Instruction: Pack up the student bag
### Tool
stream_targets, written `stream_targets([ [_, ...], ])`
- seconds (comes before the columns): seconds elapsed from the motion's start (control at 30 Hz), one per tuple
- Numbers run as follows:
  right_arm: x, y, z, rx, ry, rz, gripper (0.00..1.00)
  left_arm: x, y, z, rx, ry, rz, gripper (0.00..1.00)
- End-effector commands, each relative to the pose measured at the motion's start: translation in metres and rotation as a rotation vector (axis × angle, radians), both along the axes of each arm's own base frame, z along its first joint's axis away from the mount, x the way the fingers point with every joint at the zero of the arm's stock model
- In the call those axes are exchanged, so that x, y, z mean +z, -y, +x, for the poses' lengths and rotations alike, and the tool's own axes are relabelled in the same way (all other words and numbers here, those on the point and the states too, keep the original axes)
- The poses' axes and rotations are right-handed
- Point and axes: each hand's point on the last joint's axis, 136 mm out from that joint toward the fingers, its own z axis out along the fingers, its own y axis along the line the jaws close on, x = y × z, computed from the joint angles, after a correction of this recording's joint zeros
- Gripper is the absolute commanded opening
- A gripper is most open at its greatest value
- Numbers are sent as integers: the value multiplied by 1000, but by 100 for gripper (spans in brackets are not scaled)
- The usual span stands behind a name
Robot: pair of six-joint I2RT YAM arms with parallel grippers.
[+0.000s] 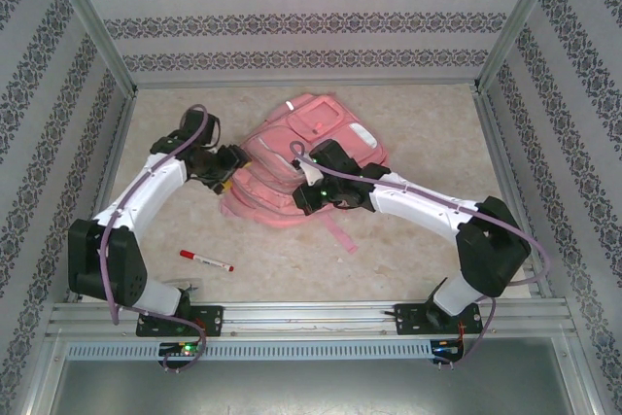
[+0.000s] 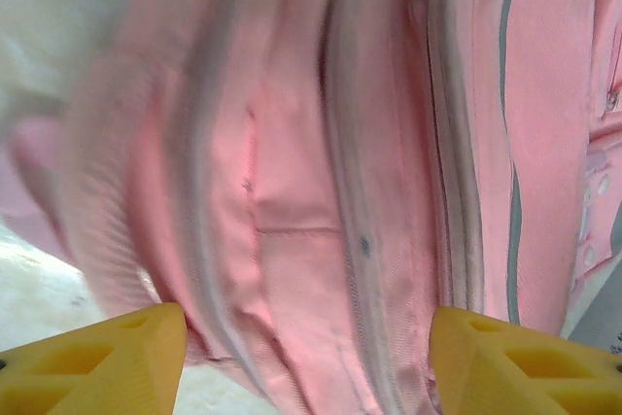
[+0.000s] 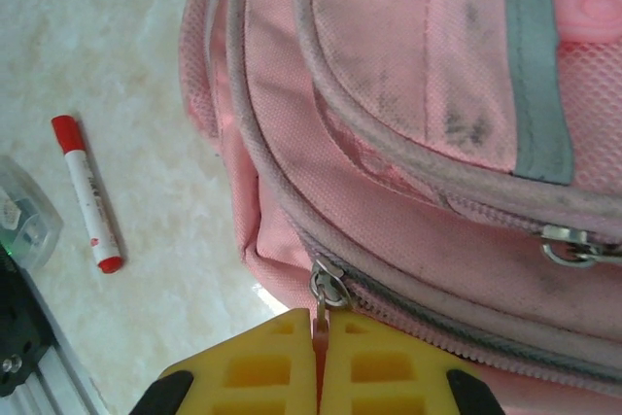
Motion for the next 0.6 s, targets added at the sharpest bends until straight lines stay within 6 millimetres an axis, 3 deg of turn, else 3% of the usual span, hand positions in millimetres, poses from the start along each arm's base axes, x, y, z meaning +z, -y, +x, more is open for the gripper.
stream_targets([
  [0.0, 25, -23, -3, 56, 19, 80, 0, 2, 26, 8, 52, 32, -59, 66],
  [0.13, 27, -29, -4, 56, 24, 86, 0, -21, 39, 4, 84, 1, -70, 63],
  [0.23, 29, -32, -6, 59, 21, 91, 0, -39, 40, 0, 104, -37, -62, 56],
  [0.3, 30, -34, -8, 63, 22, 90, 0, -46, 34, -2, 115, -46, -28, 47],
  [0.47, 22, -23, -13, 47, 32, 48, 0, -38, 13, 1, 124, 7, 91, 1],
  [0.57, 9, -4, -14, 30, 51, -31, 0, -26, 6, 4, 99, 43, 136, 0],
])
